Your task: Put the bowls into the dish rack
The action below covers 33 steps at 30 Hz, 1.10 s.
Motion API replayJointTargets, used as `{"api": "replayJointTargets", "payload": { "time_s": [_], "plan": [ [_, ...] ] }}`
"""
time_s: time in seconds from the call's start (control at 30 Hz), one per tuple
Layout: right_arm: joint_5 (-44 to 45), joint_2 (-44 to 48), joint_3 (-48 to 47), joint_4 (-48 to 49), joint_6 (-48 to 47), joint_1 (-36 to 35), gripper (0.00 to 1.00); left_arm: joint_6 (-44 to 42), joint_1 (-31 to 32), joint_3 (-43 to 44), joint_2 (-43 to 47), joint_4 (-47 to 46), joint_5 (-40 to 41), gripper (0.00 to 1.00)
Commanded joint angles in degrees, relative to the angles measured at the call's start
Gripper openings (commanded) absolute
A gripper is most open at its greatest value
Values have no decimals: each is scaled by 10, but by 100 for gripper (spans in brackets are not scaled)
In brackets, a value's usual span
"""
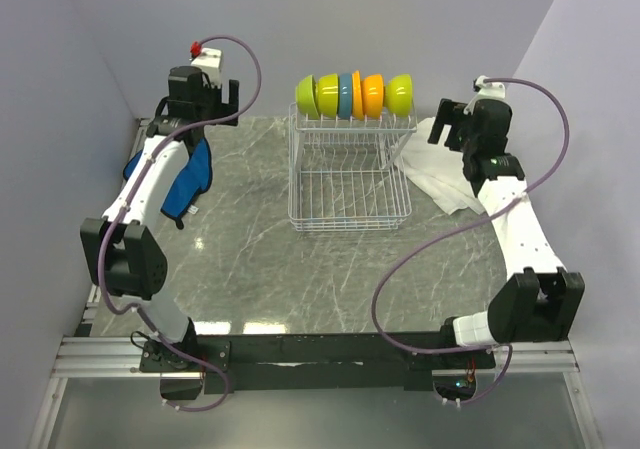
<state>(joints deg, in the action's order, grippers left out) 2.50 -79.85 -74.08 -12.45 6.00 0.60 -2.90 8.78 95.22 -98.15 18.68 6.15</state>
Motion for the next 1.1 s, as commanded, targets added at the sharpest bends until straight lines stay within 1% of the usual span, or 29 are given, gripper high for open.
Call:
{"api": "replayJointTargets", "payload": {
  "time_s": [0.0,0.1,0.23,0.37,0.5,0.7,0.83,1.07],
  "plan": [
    [80,65,1,-18,-34,-3,100,60,0,-31,53,-63,-23,99],
    [75,87,5,-36,-42,-22,100,62,0,-63,69,-65,-26,100],
    [66,108,25,-45,-36,-25,100,57,0,-92,89,-76,-34,99],
    [55,131,61,-36,-38,-25,100,61,0,-108,97,-73,-38,99],
    [57,148,76,-27,-41,-24,100,61,0,-123,107,-80,-38,100],
    [56,164,76,-33,-54,-24,100,62,0,-124,98,-84,-39,100],
    [42,179,70,-46,-54,-25,100,51,0,-103,88,-75,-43,99],
    [23,167,64,-52,-55,-21,100,54,0,-86,81,-74,-47,99]
  ]
}}
